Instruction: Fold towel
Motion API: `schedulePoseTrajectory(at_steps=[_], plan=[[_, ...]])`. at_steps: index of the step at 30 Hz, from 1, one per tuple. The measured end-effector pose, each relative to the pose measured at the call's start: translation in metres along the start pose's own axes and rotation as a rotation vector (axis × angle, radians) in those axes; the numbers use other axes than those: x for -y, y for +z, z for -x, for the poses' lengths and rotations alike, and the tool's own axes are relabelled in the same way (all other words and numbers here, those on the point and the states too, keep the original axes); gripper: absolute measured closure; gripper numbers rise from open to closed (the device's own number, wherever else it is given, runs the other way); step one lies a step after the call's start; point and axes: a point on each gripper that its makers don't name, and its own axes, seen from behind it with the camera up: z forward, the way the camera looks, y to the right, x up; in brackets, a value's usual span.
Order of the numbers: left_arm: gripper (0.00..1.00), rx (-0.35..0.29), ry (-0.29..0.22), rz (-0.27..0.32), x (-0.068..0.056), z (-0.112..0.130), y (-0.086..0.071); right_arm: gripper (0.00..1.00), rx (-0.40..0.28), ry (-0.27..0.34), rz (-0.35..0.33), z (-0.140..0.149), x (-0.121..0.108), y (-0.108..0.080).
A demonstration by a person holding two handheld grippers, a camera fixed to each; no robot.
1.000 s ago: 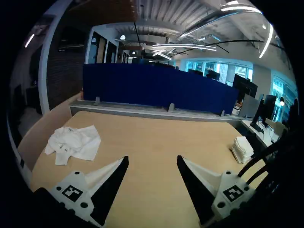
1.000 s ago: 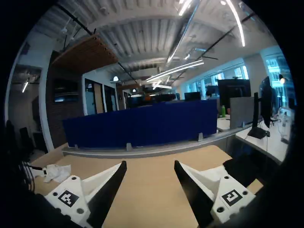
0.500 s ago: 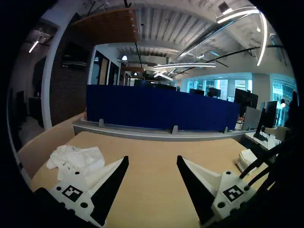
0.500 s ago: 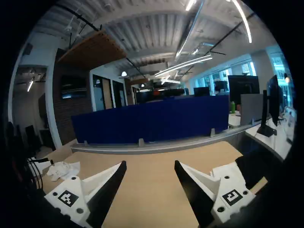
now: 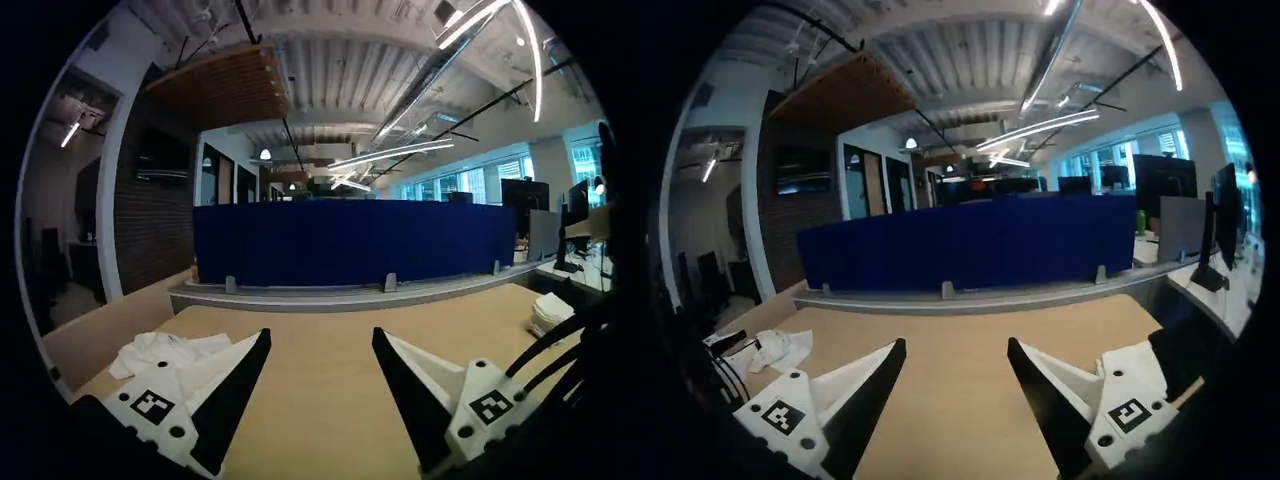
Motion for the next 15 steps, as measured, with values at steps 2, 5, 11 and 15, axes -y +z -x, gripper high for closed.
schedulePoseTrajectory(at_steps=[2,5,11,15], plan=[[0.06,-0.015,0.009,-0.007,0.006,0.008,0.000,0.02,-0.004,-0.014,0.005,0.002,0.000,0.003],[0.06,-0.035,0.011,-0.014,0.012,0.022,0.002,0.01,-0.011,-0.025,0.011,0.007,0.000,0.007],[0.06,-0.073,0.008,-0.030,0.023,0.048,0.004,0.01,-0.017,-0.040,0.004,0.020,0.007,0.013],[0.06,-0.081,0.002,-0.035,0.026,0.064,0.006,0.01,-0.016,-0.055,0.000,0.030,0.014,0.018]])
